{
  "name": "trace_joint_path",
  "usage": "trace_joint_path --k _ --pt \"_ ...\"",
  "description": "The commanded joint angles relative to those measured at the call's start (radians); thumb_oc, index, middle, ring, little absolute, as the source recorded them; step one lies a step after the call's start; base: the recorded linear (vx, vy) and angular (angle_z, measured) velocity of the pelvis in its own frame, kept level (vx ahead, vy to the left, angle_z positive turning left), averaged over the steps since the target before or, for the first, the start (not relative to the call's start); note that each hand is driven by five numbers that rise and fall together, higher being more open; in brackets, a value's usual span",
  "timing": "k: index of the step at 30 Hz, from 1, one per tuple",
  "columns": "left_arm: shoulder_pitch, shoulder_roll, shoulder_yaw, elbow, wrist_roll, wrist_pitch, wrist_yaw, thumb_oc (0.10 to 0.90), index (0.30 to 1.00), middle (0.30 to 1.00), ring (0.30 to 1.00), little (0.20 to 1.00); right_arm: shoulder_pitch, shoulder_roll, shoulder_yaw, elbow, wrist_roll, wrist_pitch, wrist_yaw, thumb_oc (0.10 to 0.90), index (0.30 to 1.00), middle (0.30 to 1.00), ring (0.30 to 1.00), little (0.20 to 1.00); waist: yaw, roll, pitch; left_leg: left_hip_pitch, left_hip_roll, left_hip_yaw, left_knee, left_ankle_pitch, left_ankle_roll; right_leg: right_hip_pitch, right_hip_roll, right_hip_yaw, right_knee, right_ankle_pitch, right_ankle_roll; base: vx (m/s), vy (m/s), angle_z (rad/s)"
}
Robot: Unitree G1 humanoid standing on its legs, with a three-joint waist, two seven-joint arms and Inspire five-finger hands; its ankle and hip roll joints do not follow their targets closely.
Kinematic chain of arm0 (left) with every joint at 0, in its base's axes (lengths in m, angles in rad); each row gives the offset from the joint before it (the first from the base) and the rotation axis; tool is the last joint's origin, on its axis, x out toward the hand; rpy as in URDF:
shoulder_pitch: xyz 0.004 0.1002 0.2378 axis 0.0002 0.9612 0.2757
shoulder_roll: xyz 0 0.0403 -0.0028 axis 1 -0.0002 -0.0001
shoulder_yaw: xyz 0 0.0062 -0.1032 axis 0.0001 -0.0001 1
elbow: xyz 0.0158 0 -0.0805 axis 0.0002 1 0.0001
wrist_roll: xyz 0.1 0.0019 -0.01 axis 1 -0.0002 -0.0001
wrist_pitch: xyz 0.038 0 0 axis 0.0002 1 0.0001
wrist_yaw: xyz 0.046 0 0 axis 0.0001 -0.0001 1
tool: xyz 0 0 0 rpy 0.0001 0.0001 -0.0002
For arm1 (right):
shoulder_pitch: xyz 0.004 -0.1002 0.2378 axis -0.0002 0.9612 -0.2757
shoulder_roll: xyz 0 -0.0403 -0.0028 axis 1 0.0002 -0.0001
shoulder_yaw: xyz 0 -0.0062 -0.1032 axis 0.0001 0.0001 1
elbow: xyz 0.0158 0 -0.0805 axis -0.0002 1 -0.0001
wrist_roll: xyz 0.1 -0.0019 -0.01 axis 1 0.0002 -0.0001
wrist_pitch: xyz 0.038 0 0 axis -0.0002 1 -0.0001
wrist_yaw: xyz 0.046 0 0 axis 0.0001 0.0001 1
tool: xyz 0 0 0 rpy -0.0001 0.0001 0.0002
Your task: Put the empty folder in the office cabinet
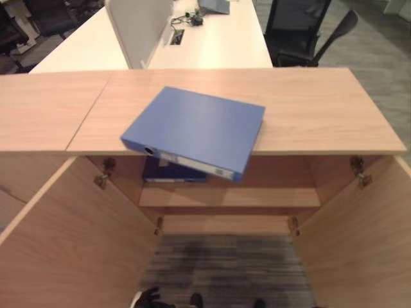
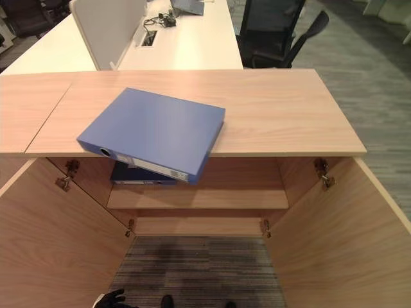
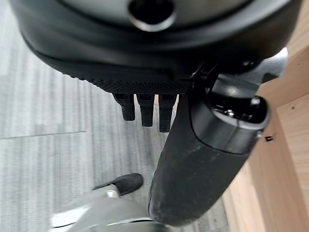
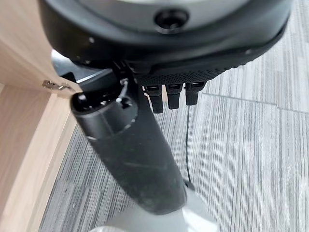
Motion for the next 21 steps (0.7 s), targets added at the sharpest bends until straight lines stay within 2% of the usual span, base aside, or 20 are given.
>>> trace_joint_path --k 1,6,10,13,14,15,16,18,19,20,21 --pt "-0.048 0.012 0.002 -0.005 0.001 -0.022 0.013 0.800 0.900 0.900 0.900 0.900 -0.060 -0.065 -0.002 -0.012 0.017 -0.019 -0.015 0.800 0.900 0.900 0.900 0.900 0.026 0.057 -0.017 -0.004 0.016 -0.014 0.011 -0.072 -0.034 -0.068 0.066 0.028 0.110 -0.123 0.003 0.02 0.098 -0.05" --pt "-0.045 0.018 0.013 -0.003 -0.003 -0.023 0.023 0.800 0.900 0.900 0.900 0.900 -0.048 -0.046 0.009 -0.016 0.011 -0.020 -0.015 0.800 0.900 0.900 0.900 0.900 0.032 0.057 -0.037 0.004 0.010 -0.017 -0.008 -0.059 -0.032 -0.039 0.068 0.023 0.063 -0.116 0.005 0.02 0.032 -0.06" --pt "-0.051 0.026 0.018 -0.028 0.000 -0.032 0.043 0.800 0.900 0.900 0.900 0.900 -0.042 -0.036 0.034 -0.024 -0.014 -0.027 -0.017 0.800 0.900 0.900 0.900 0.900 0.044 0.044 -0.039 0.009 0.005 -0.034 -0.011 -0.058 -0.032 -0.003 0.068 0.018 0.017 -0.103 0.008 0.01 0.001 0.03" --pt "-0.064 0.046 0.004 -0.103 0.031 -0.049 0.094 0.800 0.900 0.900 0.900 0.900 -0.045 -0.036 0.032 -0.028 -0.016 -0.036 -0.034 0.800 0.900 0.900 0.900 0.900 0.049 0.036 -0.039 0.010 0.002 -0.044 -0.011 -0.060 -0.033 0.008 0.068 0.020 -0.004 -0.095 0.011 0.00 0.007 0.06" --pt "-0.069 0.059 -0.003 -0.151 0.051 -0.056 0.125 0.800 0.900 0.900 0.900 0.900 -0.047 -0.036 0.031 -0.030 -0.015 -0.041 -0.042 0.800 0.900 0.900 0.900 0.900 0.051 0.033 -0.038 0.009 0.001 -0.047 -0.011 -0.059 -0.033 0.011 0.068 0.020 -0.009 -0.092 0.012 -0.02 -0.006 0.14" --pt "-0.066 0.092 -0.016 -0.284 0.108 -0.074 0.200 0.800 0.900 0.900 0.900 0.900 -0.049 -0.038 0.022 -0.039 -0.015 -0.059 -0.071 0.800 0.900 0.900 0.900 0.900 0.059 0.026 -0.033 0.005 -0.001 -0.054 -0.011 -0.059 -0.034 0.012 0.067 0.020 -0.017 -0.086 0.016 -0.02 -0.006 0.17" --pt "-0.063 0.092 -0.016 -0.288 0.109 -0.071 0.201 0.800 0.900 0.900 0.900 0.900 -0.049 -0.037 0.022 -0.039 -0.015 -0.059 -0.072 0.800 0.900 0.900 0.900 0.900 0.059 0.026 -0.033 0.005 -0.001 -0.054 -0.011 -0.059 -0.033 0.012 0.067 0.020 -0.017 -0.086 0.016 -0.03 -0.011 0.19" --pt "-0.026 0.124 -0.010 -0.460 0.179 -0.086 0.285 0.800 0.900 0.900 0.900 0.900 -0.044 -0.037 0.004 -0.047 -0.017 -0.080 -0.103 0.800 0.900 0.900 0.900 0.900 0.070 0.019 -0.030 0.002 -0.003 -0.061 -0.011 -0.060 -0.033 0.014 0.067 0.019 -0.025 -0.082 0.020 -0.01 -0.019 0.13" --pt "-0.021 0.125 -0.009 -0.466 0.180 -0.083 0.285 0.800 0.900 0.900 0.900 0.900 -0.042 -0.036 0.005 -0.047 -0.017 -0.080 -0.103 0.800 0.900 0.900 0.900 0.900 0.070 0.019 -0.031 0.002 -0.003 -0.061 -0.011 -0.060 -0.033 0.014 0.067 0.019 -0.025 -0.082 0.020 0.00 -0.041 0.10" --pt "0.043 0.146 0.004 -0.616 0.280 -0.085 0.363 0.800 0.900 0.900 0.900 0.900 -0.030 -0.031 -0.016 -0.049 -0.024 -0.096 -0.130 0.800 0.900 0.900 0.900 0.900 0.083 0.011 -0.032 -0.002 -0.005 -0.067 -0.011 -0.063 -0.033 0.017 0.067 0.017 -0.033 -0.081 0.024 0.01 -0.035 0.09" --pt "0.066 0.157 0.013 -0.675 0.336 -0.087 0.406 0.800 0.900 0.900 0.900 0.900 -0.024 -0.030 -0.027 -0.049 -0.028 -0.102 -0.140 0.800 0.900 0.900 0.900 0.900 0.087 0.009 -0.033 -0.003 -0.005 -0.070 -0.011 -0.065 -0.034 0.018 0.067 0.017 -0.036 -0.080 0.027 0.01 -0.041 0.07"
